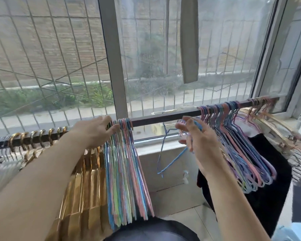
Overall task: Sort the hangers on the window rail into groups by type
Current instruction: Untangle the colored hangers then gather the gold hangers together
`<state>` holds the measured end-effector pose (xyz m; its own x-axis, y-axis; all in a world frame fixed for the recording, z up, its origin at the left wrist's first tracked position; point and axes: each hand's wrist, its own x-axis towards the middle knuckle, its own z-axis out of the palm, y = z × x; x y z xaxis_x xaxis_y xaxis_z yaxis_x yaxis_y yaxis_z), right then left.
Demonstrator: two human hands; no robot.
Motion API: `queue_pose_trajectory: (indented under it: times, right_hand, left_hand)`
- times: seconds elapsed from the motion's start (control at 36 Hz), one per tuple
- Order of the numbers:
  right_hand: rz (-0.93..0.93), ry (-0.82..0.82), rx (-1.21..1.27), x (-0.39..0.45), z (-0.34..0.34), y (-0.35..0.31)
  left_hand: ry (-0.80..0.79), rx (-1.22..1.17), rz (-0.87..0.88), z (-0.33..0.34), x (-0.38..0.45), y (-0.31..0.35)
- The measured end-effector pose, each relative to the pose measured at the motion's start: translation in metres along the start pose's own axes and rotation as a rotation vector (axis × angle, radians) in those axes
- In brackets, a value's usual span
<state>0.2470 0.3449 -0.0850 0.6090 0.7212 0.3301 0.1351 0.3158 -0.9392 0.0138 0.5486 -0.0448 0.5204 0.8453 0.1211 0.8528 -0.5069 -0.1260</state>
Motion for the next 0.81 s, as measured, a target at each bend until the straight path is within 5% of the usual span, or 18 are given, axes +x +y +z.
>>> queue_pose_trajectory:
  times: [0.08,0.33,0.42,0.5,0.58,0.67,0.81]
  right_hand:
    - [0.03,-0.038,-0.187,0.019,-0.01,0.008]
    - [0.1,-0.041,-0.239,0.003,-0.073,0.055]
    - [0.127,-0.053,-0.234,0.004,-0.093,0.045]
    - [0.154,-0.156,-0.185,0.004,-0.109,0.021]
    - [0.129,-0.319,-0.106,-0.001,-0.119,-0.009]
    - [0.084,-0.404,-0.08,-0.004,-0.136,-0.029]
    - [0.033,-0.327,0.113,0.001,-0.169,-0.039]
  left_hand:
    - [-0.014,0.101,-0.012,-0.004,0.0,0.005]
    - [-0.131,0.328,-0.165,-0.027,0.003,0.03]
    - [0.057,0.317,-0.127,-0.043,0.003,0.062]
    - [0.3,-0.072,0.004,-0.043,-0.007,0.13]
    - [0.049,-0.454,0.133,-0.03,-0.029,0.194]
    - [-0.305,-0.351,0.308,-0.01,-0.065,0.237]
    - [-0.521,-0.251,0.391,-0.015,-0.107,0.226]
